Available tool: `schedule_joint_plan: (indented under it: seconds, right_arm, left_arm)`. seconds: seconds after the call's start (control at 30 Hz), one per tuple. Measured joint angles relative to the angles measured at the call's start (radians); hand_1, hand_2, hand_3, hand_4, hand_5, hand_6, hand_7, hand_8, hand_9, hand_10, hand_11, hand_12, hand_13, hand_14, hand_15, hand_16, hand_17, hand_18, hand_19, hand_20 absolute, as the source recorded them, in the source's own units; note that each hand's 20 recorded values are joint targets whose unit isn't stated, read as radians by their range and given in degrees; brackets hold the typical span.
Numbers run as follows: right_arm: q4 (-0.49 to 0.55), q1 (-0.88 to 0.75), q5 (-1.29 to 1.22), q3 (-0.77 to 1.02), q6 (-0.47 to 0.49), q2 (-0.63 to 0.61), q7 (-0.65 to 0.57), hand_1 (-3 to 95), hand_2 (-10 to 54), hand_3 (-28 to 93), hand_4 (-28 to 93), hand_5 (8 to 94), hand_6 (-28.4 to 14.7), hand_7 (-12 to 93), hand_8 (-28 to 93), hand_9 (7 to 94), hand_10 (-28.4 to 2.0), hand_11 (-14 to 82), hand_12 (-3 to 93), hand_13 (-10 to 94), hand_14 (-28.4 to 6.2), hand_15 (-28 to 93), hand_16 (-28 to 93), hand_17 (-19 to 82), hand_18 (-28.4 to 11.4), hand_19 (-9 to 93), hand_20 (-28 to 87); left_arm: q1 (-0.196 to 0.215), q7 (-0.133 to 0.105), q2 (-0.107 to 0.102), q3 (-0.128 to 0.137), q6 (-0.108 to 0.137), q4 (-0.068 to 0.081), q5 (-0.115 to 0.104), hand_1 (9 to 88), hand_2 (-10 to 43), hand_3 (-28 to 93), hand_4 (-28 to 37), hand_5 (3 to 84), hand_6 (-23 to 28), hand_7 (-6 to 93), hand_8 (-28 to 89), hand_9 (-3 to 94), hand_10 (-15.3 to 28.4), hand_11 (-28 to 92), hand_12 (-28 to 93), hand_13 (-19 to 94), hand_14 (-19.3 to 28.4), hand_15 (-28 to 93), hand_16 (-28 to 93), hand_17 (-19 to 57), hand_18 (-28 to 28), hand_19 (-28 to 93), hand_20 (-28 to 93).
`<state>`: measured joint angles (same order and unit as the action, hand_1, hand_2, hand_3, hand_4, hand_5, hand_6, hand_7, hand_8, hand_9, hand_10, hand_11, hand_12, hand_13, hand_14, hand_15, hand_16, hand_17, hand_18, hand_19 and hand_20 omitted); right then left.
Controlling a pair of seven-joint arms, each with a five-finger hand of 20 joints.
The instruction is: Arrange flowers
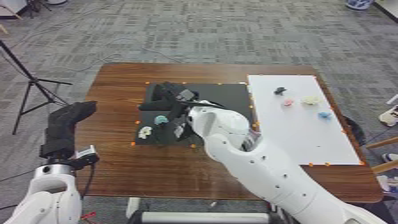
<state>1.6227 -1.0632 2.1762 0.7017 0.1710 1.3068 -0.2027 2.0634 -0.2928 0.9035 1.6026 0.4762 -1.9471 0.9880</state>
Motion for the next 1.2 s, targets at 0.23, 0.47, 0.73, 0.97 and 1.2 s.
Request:
schedule_joint_plan:
  seconds: [0.23, 0.47, 0.73, 0.97, 1.2]
  right_arm:
    - [-0.004, -0.034, 0.001, 0.04, 0.072, 0.007, 0.003, 19.7, 14.3, 49, -14, 76.5, -0.7, 15, -10, 82.2, -13.0, 10.9, 10.4, 94, -3.6, 62, 28, 60, -22.6, 93, 61]
    - [-0.044, -0.081, 0.022, 0.069, 0.105, 0.039, 0.004, 18.8, 15.5, 48, -14, 76.6, -0.7, 15, -10, 82.1, -13.1, 10.8, 10.4, 94, -3.7, 62, 28, 60, -22.6, 93, 62]
    - [-0.079, -0.1, 0.027, 0.089, 0.136, 0.071, 0.01, 17.6, 16.2, 48, -15, 76.0, -0.6, 15, -10, 81.3, -13.1, 10.7, 10.3, 94, -3.7, 62, 28, 60, -22.7, 93, 62]
    - [-0.103, -0.102, 0.034, 0.108, 0.145, 0.097, 0.018, 17.4, 16.2, 48, -15, 75.2, -0.8, 14, -10, 80.2, -13.1, 10.5, 10.0, 94, -3.7, 62, 28, 60, -22.5, 93, 62]
    - [-0.114, -0.102, 0.042, 0.112, 0.145, 0.11, 0.028, 18.2, 16.0, 48, -14, 73.3, -1.2, 14, -10, 78.0, -13.0, 9.9, 9.5, 94, -3.6, 61, 29, 60, -22.5, 93, 62]
  left_arm:
    - [-0.003, 0.0, 0.0, -0.002, 0.0, 0.0, 0.0, 27.5, 17.3, 68, -28.3, 55.4, 2.5, 20.4, -9, 53.8, 13.7, 23, 10, 41, 15.7, 21, -4, 6.4, 8.6, 5, 15]
    - [-0.011, 0.001, 0.0, -0.007, 0.0, 0.001, 0.001, 27.5, 17.4, 68, -28.3, 55.3, 2.5, 20.4, -9, 53.7, 13.7, 22, 10, 41, 15.7, 21, -4, 6.4, 8.6, 5, 15]
    - [-0.018, 0.002, 0.0, -0.013, 0.0, 0.002, 0.001, 27.4, 17.5, 68, -28.3, 55.4, 2.5, 20.4, -9, 53.8, 13.7, 22, 10, 41, 15.7, 21, -4, 6.4, 8.6, 6, 15]
    - [-0.033, 0.005, 0.0, -0.025, -0.002, 0.007, 0.001, 27.4, 17.6, 68, -28.3, 55.3, 2.5, 20.3, -9, 53.7, 13.7, 22, 10, 41, 15.7, 21, -4, 6.3, 8.6, 6, 15]
    - [-0.033, 0.003, 0.0, -0.025, -0.002, 0.007, 0.001, 27.4, 17.6, 68, -28.3, 55.4, 2.6, 20.4, -9, 53.7, 13.6, 23, 10, 41, 15.7, 21, -4, 6.3, 8.6, 6, 15]
